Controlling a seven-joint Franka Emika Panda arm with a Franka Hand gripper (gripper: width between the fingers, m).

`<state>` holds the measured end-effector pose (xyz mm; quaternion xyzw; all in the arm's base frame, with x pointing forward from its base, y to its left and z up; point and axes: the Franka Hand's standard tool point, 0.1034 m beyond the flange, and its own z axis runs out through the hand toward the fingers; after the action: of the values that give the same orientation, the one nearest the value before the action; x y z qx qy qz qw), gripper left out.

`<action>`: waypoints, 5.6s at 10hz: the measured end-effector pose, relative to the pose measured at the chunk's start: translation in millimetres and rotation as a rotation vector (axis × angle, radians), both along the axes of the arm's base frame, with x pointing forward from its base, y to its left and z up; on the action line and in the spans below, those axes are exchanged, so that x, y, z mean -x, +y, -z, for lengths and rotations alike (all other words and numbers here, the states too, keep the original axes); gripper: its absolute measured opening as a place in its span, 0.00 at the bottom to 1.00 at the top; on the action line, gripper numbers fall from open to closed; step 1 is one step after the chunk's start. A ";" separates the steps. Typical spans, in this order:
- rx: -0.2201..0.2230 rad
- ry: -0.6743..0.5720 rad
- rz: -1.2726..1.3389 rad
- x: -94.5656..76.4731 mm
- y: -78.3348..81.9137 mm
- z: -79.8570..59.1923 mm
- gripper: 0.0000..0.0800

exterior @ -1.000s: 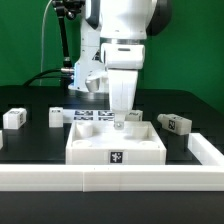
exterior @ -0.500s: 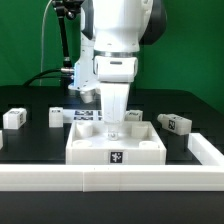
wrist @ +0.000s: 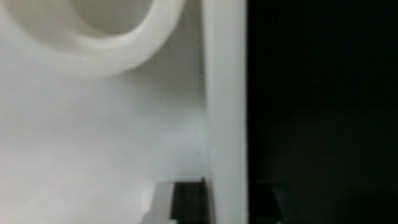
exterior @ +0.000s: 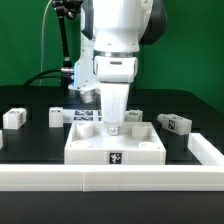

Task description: Assemble one leg

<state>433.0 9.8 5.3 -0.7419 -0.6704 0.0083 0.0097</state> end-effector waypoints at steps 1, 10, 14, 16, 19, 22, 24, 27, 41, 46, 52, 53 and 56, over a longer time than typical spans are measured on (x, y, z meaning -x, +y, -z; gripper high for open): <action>0.000 0.000 0.001 0.0 -0.2 0.0 0.06; -0.012 -0.019 -0.100 -16.9 35.8 -0.3 0.06; -0.015 -0.012 -0.120 -44.8 54.2 -0.5 0.06; -0.014 -0.010 -0.104 -55.6 58.5 -0.6 0.06; -0.006 0.015 -0.080 -57.2 59.2 -0.1 0.15; -0.006 0.015 -0.080 -57.0 58.9 0.3 0.55; -0.006 0.013 -0.080 -57.8 58.9 -0.1 0.73; -0.006 0.013 -0.079 -57.9 58.9 -0.2 0.81; -0.014 -0.037 0.597 -14.2 113.6 -41.1 0.81; -0.034 -0.008 0.947 -4.7 144.7 -39.0 0.81; 0.109 0.106 0.950 8.3 152.9 -38.5 0.81; 0.152 0.140 0.943 12.0 158.0 -36.5 0.81; 0.315 0.261 0.924 18.6 160.1 -32.0 0.81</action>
Offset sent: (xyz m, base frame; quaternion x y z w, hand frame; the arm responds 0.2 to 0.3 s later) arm 0.0000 0.0000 0.0000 0.0000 0.0000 0.0000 1.0000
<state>414.4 169.9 37.2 -0.9464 -0.2558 0.1967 -0.0160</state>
